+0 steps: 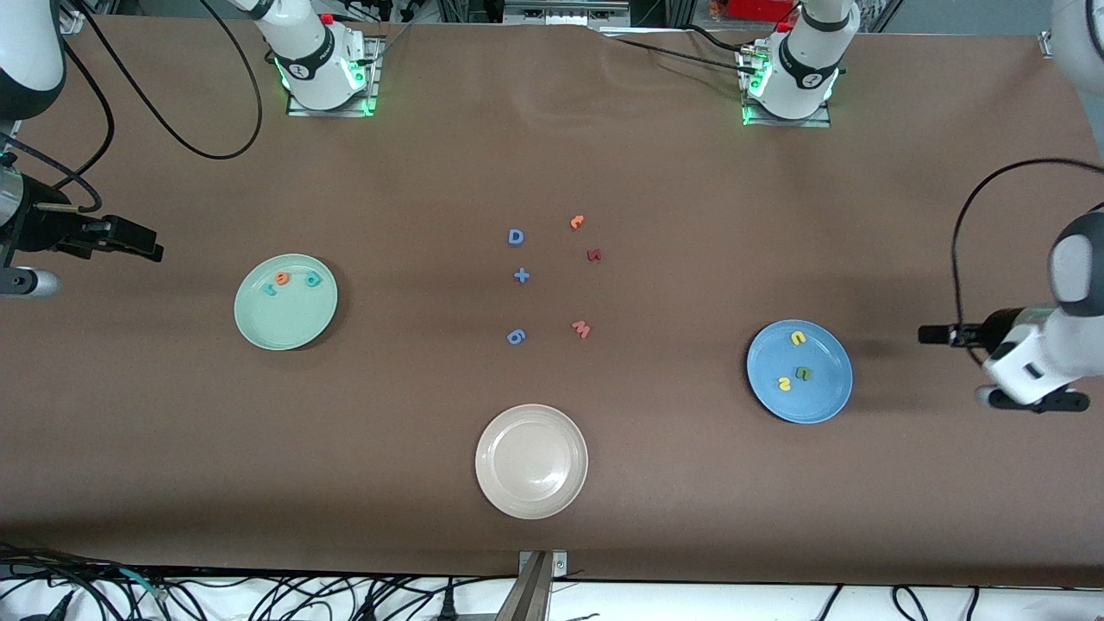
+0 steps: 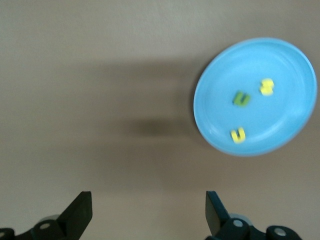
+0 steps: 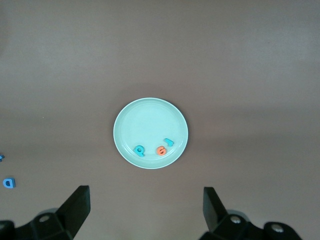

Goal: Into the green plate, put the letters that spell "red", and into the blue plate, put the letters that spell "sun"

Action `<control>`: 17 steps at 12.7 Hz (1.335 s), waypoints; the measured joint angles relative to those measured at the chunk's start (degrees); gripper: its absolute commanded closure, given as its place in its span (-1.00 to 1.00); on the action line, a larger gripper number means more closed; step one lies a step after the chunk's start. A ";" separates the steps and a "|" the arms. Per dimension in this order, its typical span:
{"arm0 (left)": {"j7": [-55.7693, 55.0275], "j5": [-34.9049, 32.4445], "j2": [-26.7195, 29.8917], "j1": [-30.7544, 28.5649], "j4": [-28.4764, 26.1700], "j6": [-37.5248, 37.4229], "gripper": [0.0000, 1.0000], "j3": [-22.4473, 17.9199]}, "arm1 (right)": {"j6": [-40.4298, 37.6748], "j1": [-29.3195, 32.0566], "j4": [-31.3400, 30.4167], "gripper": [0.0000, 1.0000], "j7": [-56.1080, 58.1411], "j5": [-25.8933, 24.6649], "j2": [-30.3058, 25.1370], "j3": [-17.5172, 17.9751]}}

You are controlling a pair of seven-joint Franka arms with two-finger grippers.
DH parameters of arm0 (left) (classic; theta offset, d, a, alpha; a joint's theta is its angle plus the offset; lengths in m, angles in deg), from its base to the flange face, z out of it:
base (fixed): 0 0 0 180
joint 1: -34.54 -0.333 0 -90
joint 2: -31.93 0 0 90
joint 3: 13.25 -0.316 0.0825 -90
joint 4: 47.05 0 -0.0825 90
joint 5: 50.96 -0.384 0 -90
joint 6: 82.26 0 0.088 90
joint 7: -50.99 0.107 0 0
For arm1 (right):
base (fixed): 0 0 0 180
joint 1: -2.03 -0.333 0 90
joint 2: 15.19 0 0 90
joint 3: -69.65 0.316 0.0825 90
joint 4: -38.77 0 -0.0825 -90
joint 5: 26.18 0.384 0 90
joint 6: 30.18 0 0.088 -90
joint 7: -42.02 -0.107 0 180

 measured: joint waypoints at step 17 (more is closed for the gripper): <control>-5.09 7.15 28.75 15.34 -14.47 2.13 -1.00 -8.83 | 0.10 -0.09 0.46 -1.00 3.11 -0.10 -0.08 -0.36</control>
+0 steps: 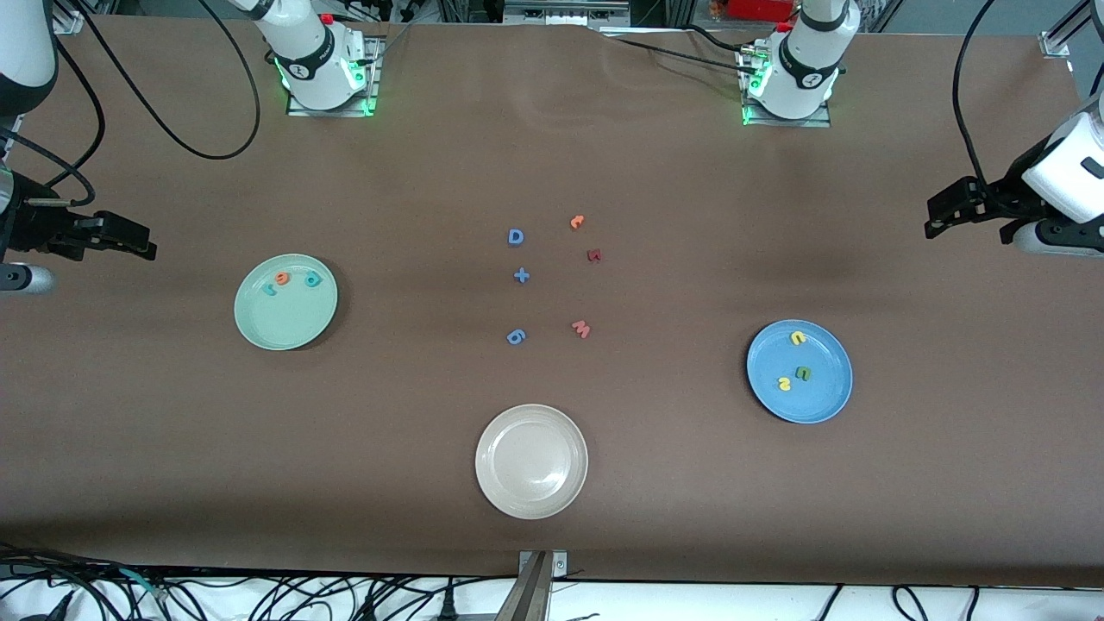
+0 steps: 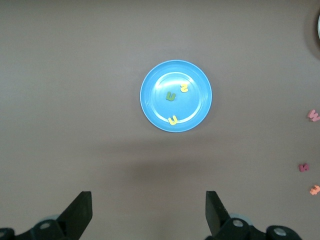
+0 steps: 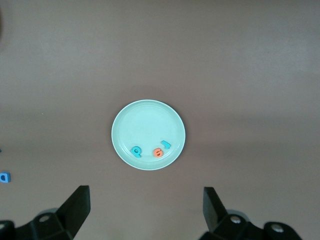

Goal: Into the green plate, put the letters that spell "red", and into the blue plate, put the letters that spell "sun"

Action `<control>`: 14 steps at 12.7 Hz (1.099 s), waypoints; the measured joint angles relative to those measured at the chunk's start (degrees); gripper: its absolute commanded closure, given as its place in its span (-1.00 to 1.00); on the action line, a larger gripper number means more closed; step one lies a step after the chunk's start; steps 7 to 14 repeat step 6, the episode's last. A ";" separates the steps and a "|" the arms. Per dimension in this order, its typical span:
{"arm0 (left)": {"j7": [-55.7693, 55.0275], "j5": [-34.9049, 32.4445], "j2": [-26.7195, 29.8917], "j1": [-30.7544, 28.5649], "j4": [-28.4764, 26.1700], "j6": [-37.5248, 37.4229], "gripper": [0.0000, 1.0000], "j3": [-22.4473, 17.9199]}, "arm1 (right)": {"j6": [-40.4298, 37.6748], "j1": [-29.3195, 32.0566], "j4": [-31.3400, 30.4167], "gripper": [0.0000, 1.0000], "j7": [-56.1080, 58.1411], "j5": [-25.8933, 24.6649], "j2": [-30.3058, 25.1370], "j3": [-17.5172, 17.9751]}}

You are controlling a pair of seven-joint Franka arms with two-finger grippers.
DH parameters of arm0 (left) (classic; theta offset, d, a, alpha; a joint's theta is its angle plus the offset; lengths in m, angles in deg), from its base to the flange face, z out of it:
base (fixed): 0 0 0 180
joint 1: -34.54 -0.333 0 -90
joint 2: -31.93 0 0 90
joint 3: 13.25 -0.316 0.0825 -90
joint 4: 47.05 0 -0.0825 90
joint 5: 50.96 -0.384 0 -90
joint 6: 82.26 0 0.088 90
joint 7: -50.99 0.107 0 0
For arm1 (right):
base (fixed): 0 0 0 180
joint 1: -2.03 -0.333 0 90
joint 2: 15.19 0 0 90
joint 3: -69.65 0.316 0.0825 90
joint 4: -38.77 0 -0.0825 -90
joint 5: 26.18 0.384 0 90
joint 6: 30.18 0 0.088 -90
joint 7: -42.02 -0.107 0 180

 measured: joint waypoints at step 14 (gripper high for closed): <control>0.00 0.00 -0.11 -0.21 0.25 0.91 -1.00 -0.24 | 0.00 0.00 0.00 -1.00 -0.01 0.00 0.00 0.00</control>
